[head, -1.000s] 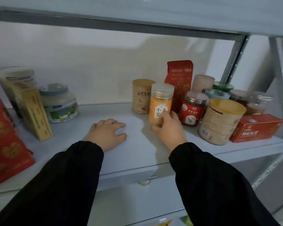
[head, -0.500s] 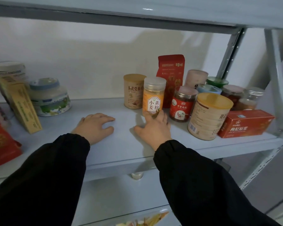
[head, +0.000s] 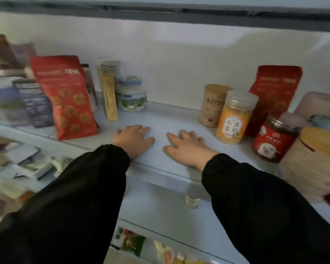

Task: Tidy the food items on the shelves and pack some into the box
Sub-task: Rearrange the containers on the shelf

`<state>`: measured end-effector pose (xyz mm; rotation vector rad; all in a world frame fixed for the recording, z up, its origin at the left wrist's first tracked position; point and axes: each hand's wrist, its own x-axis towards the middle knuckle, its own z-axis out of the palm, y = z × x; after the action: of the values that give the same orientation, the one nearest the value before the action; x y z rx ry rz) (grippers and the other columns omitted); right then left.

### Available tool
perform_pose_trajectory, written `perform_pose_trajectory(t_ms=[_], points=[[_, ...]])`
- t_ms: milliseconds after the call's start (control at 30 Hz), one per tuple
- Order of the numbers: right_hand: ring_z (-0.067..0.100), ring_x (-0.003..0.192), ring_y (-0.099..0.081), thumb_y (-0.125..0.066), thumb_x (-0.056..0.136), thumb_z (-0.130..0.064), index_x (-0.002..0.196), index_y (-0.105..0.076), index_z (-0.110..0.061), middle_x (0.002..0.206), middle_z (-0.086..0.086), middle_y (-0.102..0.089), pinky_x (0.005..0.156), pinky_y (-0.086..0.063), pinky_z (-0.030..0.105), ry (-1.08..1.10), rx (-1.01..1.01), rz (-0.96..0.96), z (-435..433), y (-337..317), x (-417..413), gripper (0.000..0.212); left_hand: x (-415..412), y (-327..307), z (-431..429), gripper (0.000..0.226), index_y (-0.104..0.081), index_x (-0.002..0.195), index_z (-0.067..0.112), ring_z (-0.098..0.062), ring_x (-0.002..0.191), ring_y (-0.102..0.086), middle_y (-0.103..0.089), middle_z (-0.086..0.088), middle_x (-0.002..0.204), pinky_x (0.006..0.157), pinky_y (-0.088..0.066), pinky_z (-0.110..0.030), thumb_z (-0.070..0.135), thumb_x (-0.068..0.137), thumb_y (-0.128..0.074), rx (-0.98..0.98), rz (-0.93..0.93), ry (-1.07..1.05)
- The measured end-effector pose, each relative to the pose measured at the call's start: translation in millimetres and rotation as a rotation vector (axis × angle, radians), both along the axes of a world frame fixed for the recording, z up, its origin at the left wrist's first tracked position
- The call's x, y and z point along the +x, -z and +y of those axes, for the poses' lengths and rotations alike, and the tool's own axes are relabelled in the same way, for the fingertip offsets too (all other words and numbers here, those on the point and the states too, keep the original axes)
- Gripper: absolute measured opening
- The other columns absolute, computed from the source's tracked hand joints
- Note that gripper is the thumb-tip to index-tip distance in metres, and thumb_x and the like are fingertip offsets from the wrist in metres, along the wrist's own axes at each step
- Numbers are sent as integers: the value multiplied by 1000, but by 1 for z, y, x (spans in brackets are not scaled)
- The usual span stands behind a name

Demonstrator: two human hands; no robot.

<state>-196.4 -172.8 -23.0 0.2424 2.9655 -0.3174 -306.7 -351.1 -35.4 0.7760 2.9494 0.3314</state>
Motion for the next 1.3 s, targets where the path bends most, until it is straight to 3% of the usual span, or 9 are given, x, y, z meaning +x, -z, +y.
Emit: perform_pose_trajectory(t_ms=[200,400,533,700,867,1000,1167,1300], points=[[33,157,-9,-25,102,-61,164,-16,-39,172,7,-14,123,-11,60,-133,34,39,-10,2,-42,67,37,-2,-36,57,-34,160,30,-25,153,-26,-31,1,167,126,-17,-46,52,107,-34,42,24,-98],[31,154,-21,-30,101,-59,161,-28,-34,169,9,-25,120,-19,55,-157,35,102,-8,3,-67,65,41,1,-43,61,-25,163,31,-25,156,-19,-25,1,169,127,-14,-44,55,107,-29,-8,23,-89],[28,151,-29,-36,102,-54,154,-42,-28,162,9,-37,116,-24,50,-123,14,161,-3,3,-84,58,26,-3,-49,66,-22,163,39,-24,154,-19,-25,-1,165,126,-12,-51,64,103,-32,-55,1,-55],[26,149,-37,-52,98,-54,153,-47,-26,161,6,-43,121,-30,40,-57,-102,240,4,10,-109,61,4,-8,-51,69,-20,162,45,-25,153,-21,-22,0,165,124,-15,-54,72,99,-33,-90,3,-9],[24,139,-48,-67,93,-49,156,-41,-30,159,6,-45,101,-36,25,27,-313,366,8,9,-142,71,-7,1,-52,71,-13,162,46,-22,158,-4,-8,4,171,124,-9,-60,72,98,-29,-64,-2,15],[22,146,-41,-71,92,-50,161,-31,-32,162,5,-40,109,-35,29,13,-432,424,5,7,-171,82,-8,8,-53,96,-8,163,42,-28,158,-1,-3,0,172,121,-13,-64,79,75,2,-122,66,76],[22,152,-26,-78,90,-44,164,-16,-39,165,7,-26,114,-26,28,-45,-550,532,-1,-5,-212,97,-10,15,-52,94,-9,161,45,-23,157,-2,-6,3,170,121,-15,-61,77,73,2,-82,114,39],[28,151,-30,-80,80,-59,158,-29,-46,166,10,-23,121,-34,41,-40,-536,504,-18,-26,-263,95,-11,16,-53,89,-16,160,47,-18,157,-6,-13,8,170,123,-15,-54,79,77,-8,16,126,9]])
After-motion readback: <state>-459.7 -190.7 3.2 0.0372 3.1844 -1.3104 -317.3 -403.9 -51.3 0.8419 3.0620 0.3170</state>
